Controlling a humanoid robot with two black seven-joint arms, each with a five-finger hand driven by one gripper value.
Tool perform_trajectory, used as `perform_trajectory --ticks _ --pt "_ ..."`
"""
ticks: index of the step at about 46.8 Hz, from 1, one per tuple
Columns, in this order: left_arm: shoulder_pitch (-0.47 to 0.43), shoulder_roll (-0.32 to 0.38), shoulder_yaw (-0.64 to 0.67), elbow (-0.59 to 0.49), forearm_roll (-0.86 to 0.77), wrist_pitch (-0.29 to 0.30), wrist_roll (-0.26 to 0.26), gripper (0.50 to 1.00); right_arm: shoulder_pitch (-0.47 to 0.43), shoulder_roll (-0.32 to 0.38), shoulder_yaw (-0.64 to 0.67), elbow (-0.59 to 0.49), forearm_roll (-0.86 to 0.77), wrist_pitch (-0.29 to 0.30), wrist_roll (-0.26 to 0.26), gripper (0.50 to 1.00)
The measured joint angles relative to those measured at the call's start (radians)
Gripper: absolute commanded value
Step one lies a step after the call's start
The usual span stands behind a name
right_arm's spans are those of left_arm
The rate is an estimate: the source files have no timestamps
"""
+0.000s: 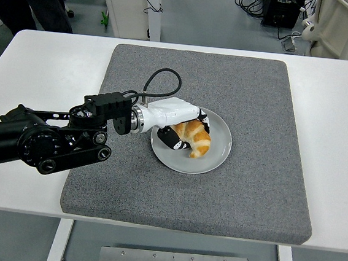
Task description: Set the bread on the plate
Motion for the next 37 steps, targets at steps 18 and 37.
perform_trajectory --ticks 18,37 --pt "0.003 0.000 0.003 0.008 -0.009 0.000 0.000 0.500 0.000 0.000 0.000 0.000 0.000 0.000 0.000 1.000" --pt "0.002 0.002 -0.002 0.007 -0.017 0.000 -0.015 0.783 0.000 0.000 0.000 0.000 0.000 0.000 0.000 1.000"
